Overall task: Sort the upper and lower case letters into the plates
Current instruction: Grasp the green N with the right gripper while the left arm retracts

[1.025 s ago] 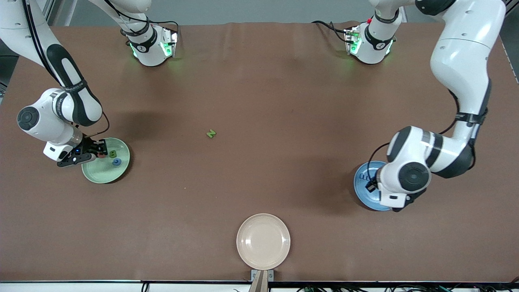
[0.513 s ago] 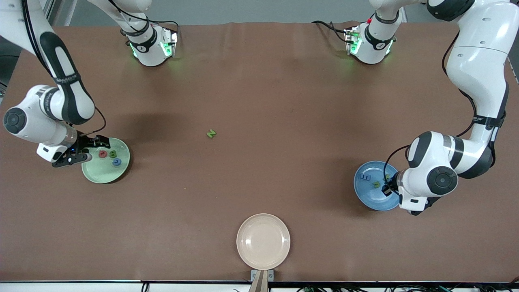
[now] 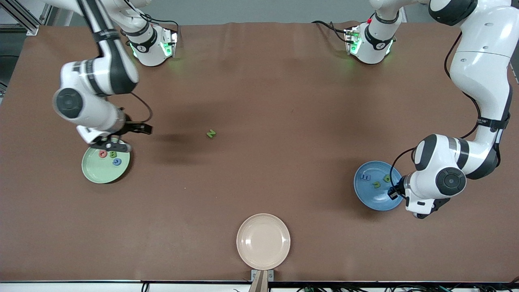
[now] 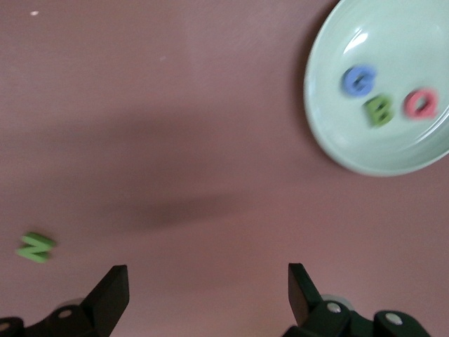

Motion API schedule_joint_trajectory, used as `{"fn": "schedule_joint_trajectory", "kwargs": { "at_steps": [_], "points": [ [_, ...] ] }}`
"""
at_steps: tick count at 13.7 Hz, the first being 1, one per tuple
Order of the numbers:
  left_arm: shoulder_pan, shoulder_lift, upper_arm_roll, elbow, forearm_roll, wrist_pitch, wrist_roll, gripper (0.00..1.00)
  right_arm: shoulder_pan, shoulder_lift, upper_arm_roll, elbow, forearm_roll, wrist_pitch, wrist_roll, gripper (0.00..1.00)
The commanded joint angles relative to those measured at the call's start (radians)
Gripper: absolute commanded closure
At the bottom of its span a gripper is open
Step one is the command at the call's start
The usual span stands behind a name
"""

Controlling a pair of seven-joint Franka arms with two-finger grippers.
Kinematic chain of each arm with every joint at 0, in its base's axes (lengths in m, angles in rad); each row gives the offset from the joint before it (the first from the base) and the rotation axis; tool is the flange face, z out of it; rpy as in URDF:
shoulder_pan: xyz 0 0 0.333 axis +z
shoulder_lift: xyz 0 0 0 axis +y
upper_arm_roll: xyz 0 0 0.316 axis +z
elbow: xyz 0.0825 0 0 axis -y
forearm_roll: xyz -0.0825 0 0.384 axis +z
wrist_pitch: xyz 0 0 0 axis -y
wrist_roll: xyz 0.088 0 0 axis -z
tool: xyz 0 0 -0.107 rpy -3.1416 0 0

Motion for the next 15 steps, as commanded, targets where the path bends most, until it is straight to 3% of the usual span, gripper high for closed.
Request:
{"fn": "schedule_joint_trajectory", "kwargs": {
  "at_steps": [1,4,7,11,15],
  "points": [
    [-0.001,-0.006,-0.003,0.004,0.053,0.009,0.009,0.00,0.143,0.004,-0.012,-0.028,0.041,0.083,0.341,0.00],
    [-0.001,-0.025,-0.010,0.008,0.053,0.002,0.008,0.00,0.291,0.082,-0.014,-0.029,0.078,0.209,0.590,0.00],
    [0.008,-0.067,-0.047,0.036,0.032,-0.032,0.029,0.00,0.371,0.172,-0.014,-0.043,0.078,0.353,0.690,0.00],
    [0.006,-0.192,-0.053,0.036,0.029,-0.100,0.044,0.00,0.385,0.248,-0.014,-0.062,0.078,0.465,0.700,0.00],
    [0.023,-0.319,-0.061,0.037,-0.086,-0.146,0.180,0.00,0.385,0.292,-0.014,-0.062,0.078,0.510,0.700,0.02]
  ]
}}
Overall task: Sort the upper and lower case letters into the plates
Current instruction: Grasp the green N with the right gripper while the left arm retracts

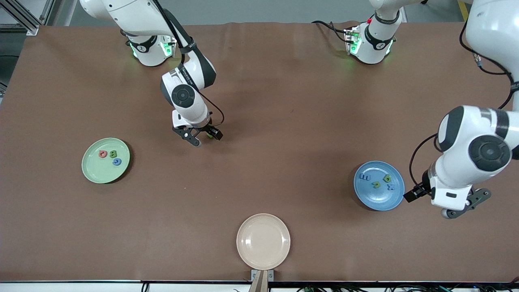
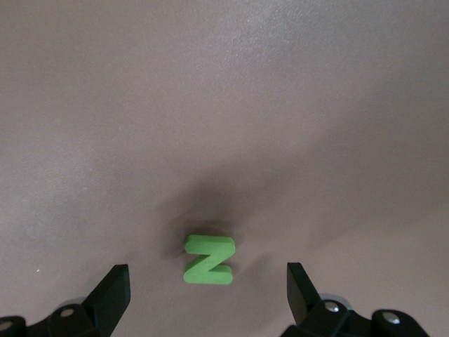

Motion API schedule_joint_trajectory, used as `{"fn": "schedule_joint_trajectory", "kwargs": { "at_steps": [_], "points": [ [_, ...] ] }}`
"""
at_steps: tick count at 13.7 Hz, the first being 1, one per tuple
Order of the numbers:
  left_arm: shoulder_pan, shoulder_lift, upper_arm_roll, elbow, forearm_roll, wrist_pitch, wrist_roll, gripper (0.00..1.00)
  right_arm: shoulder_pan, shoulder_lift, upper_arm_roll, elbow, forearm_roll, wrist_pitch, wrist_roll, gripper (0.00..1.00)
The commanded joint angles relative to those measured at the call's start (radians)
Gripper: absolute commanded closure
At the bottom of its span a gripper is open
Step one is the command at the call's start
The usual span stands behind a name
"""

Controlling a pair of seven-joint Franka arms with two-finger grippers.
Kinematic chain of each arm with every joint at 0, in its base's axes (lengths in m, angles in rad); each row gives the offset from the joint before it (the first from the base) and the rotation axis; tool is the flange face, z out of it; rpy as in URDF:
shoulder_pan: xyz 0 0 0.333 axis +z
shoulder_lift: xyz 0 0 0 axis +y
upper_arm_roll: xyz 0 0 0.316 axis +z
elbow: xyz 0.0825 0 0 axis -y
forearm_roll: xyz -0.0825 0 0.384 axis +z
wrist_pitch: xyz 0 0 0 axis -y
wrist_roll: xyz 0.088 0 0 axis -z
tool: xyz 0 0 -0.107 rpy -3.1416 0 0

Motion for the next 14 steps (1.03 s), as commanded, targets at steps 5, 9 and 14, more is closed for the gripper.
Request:
{"fn": "schedule_joint_trajectory", "kwargs": {
  "at_steps": [5,9,14],
  "points": [
    [0.040,-0.201,-0.007,0.014,-0.167,-0.220,0.299,0.00,0.024,0.030,-0.006,-0.013,0.008,0.033,0.011,0.22],
    [0.040,-0.256,-0.007,0.052,-0.187,-0.379,0.428,0.00,0.026,0.053,-0.006,-0.013,0.008,0.060,0.011,0.36],
    [-0.073,-0.397,0.178,0.005,-0.347,-0.400,0.519,0.00,0.024,0.053,-0.006,-0.013,0.008,0.059,0.008,0.59]
  ]
}}
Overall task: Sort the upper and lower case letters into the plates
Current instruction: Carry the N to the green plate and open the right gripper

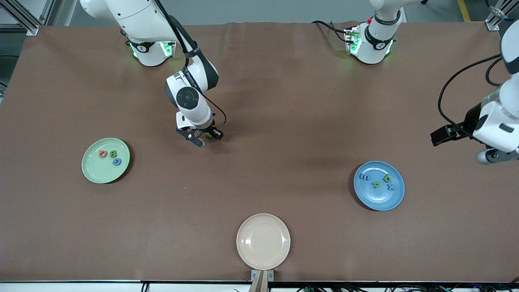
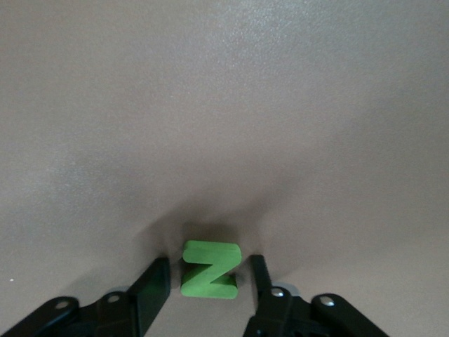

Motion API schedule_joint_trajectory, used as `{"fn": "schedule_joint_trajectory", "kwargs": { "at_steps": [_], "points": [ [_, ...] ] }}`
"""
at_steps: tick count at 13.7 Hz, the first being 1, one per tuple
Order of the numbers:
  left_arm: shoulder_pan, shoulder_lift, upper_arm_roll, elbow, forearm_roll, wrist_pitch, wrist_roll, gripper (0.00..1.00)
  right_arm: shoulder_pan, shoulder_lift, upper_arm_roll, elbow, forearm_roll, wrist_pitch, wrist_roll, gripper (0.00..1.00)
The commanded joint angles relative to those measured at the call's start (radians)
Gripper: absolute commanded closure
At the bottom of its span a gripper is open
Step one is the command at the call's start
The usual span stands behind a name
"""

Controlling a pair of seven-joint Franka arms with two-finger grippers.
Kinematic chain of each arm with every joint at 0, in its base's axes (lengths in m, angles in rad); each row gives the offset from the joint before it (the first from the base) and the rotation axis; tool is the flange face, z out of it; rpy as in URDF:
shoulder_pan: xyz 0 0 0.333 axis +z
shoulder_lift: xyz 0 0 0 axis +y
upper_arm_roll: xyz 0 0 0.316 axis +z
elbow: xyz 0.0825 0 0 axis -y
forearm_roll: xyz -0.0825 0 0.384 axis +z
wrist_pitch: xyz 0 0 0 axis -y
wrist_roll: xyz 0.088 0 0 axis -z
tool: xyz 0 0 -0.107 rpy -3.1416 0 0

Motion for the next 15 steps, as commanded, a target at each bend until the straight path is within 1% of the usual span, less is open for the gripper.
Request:
{"fn": "schedule_joint_trajectory", "kwargs": {
  "at_steps": [1,3,5,6,8,9,11,13,15],
  "points": [
    [-0.116,-0.119,0.189,-0.068,-0.103,-0.031,0.086,0.00,0.008,0.011,-0.007,-0.011,0.006,0.012,0.006,0.64],
    [-0.181,-0.199,0.270,-0.158,-0.122,-0.029,0.136,0.00,0.008,0.011,-0.007,-0.011,0.006,0.012,0.006,0.72],
    [-0.228,-0.248,0.333,-0.209,-0.160,-0.028,0.149,0.00,0.008,0.011,-0.007,-0.011,0.006,0.007,0.005,0.83],
    [-0.250,-0.275,0.349,-0.239,-0.162,-0.026,0.150,0.00,0.008,0.010,-0.007,-0.009,0.006,0.003,0.003,0.85],
    [-0.258,-0.294,0.350,-0.256,-0.160,-0.026,0.150,0.00,0.008,-0.006,-0.007,-0.008,0.006,-0.011,0.001,0.86],
    [-0.258,-0.294,0.349,-0.255,-0.159,-0.026,0.150,0.00,0.000,-0.025,-0.010,-0.001,0.005,-0.049,-0.008,0.86],
    [-0.259,-0.294,0.349,-0.255,-0.154,-0.026,0.150,0.00,-0.038,-0.104,-0.016,0.023,-0.006,-0.208,-0.073,0.86],
    [-0.258,-0.296,0.349,-0.256,-0.156,-0.028,0.156,0.00,-0.154,-0.183,-0.015,0.058,-0.006,-0.366,-0.254,0.86],
    [-0.258,-0.294,0.349,-0.255,-0.154,-0.026,0.159,0.00,-0.268,-0.219,-0.016,0.095,-0.015,-0.463,-0.461,0.86]
  ]
}}
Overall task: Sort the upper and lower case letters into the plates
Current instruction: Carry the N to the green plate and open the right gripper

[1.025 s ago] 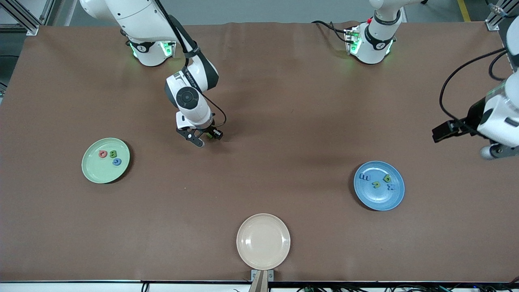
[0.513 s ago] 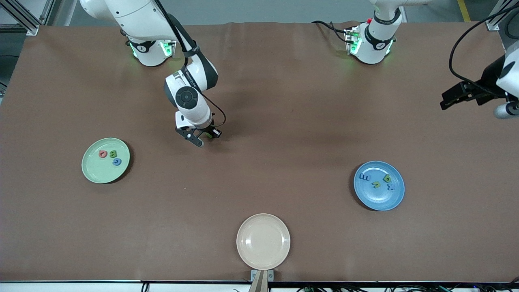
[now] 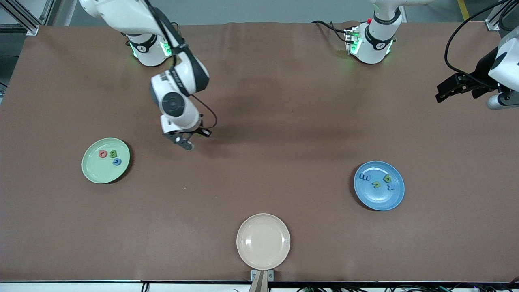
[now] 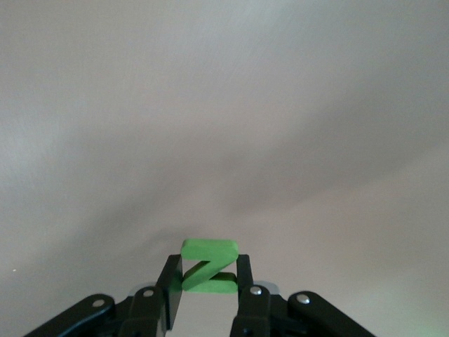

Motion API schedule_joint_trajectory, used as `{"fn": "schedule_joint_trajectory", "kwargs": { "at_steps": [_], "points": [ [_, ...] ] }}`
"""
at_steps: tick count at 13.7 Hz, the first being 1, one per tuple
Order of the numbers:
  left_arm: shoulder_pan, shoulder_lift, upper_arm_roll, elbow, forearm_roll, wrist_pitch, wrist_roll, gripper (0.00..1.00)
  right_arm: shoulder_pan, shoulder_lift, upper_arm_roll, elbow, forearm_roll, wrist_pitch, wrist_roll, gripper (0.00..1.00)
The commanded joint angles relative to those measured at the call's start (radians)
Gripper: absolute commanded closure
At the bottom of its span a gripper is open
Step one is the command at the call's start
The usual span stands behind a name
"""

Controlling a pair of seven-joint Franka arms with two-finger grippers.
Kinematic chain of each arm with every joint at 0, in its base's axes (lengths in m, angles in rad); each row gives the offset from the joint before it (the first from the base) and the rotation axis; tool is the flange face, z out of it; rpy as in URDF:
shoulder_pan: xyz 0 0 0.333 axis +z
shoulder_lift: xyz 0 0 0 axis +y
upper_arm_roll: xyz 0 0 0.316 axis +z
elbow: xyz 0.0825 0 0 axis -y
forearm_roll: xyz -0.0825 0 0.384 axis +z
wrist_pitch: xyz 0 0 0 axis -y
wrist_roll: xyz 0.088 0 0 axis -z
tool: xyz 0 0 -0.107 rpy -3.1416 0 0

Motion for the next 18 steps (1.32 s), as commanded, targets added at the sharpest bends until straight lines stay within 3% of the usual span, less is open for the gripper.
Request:
{"fn": "schedule_joint_trajectory", "kwargs": {
  "at_steps": [1,4,9,14,18],
  "points": [
    [-0.006,-0.020,0.011,-0.021,-0.009,0.013,0.025,0.00,-0.184,-0.074,0.013,0.019,-0.028,-0.111,-0.282,0.86],
    [-0.006,-0.020,0.009,-0.021,-0.007,0.025,0.039,0.00,-0.373,-0.064,0.014,0.038,-0.089,-0.113,-0.638,0.86],
    [-0.008,-0.020,-0.015,-0.016,-0.002,0.041,0.040,0.00,-0.578,0.046,0.014,0.048,-0.098,0.071,-1.067,0.86],
    [-0.008,-0.017,-0.037,-0.015,0.002,0.052,0.040,0.00,-0.665,0.234,0.014,0.199,-0.098,0.134,-1.263,0.86],
    [-0.005,-0.011,-0.039,-0.015,0.002,0.052,0.040,0.00,-0.670,0.280,0.014,0.213,-0.098,0.195,-1.268,0.83]
  ]
}}
